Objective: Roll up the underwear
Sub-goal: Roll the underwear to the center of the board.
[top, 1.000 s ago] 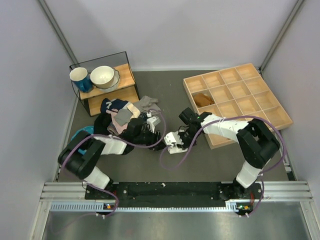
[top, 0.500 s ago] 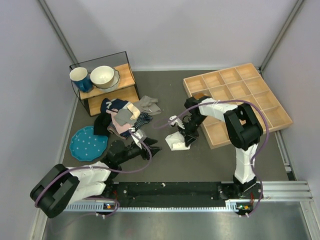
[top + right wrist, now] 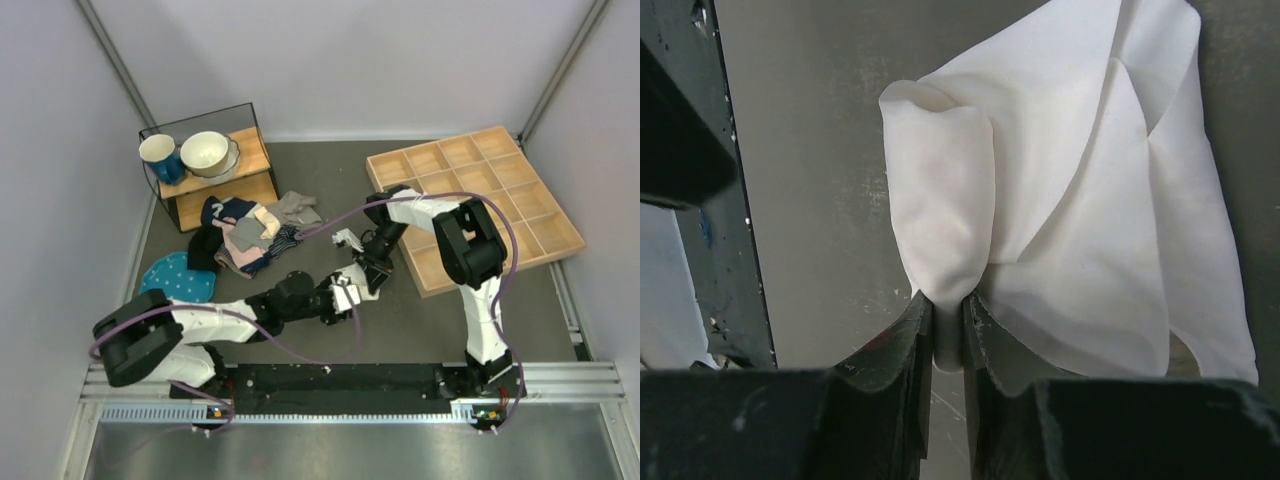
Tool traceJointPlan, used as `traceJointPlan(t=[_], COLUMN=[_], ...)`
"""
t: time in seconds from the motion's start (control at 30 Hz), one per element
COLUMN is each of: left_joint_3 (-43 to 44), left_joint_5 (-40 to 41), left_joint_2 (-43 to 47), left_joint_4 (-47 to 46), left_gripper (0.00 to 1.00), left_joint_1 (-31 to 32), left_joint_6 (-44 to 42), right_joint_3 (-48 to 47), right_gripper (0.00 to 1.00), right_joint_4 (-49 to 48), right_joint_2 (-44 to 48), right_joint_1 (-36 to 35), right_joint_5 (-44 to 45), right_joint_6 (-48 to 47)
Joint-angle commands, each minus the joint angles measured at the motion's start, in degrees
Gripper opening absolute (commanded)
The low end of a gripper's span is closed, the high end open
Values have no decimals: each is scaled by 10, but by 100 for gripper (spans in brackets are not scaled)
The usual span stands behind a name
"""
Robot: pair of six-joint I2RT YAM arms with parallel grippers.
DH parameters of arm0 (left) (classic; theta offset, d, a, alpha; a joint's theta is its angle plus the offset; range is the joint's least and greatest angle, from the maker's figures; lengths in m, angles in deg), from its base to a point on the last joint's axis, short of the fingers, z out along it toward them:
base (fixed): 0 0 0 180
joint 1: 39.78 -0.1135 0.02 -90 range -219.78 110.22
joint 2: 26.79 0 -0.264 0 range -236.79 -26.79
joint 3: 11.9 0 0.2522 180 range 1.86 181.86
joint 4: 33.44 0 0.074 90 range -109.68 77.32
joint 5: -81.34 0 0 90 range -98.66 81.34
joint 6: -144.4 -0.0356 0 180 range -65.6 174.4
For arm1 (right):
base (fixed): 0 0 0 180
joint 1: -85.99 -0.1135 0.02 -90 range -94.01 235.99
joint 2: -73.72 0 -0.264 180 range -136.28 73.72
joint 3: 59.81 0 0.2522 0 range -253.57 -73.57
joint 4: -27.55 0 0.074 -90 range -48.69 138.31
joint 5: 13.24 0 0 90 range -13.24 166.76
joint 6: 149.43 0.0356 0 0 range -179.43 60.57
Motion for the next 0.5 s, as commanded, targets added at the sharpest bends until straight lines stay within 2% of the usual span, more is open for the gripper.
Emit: traceJointPlan(t=[0.0, 0.13, 0.3, 0.4, 0.47], left_joint_3=[93, 147, 182, 190, 198], left_joint_5=[45, 64, 81, 85, 86], left_joint_2=[-68, -142, -185, -200, -210], left_joint_4=[110, 155, 187, 200, 211], left_gripper=[59, 60, 60, 56, 50], left_joint_1=[10, 11, 12, 13, 12], left_joint_6=[-115, -147, -164, -161, -154], right_joint_3=[-17, -19, -20, -20, -20], right_gripper=[15, 15, 17, 18, 20], right_joint_4=[15, 16, 16, 16, 18], right_joint_2=[-20, -23, -23, -22, -16], right_joint_1=[2, 2, 3, 6, 8], right_joint_5=[-3, -4, -6, -11, -18], right_joint_6=[-2, 0, -1, -1, -3])
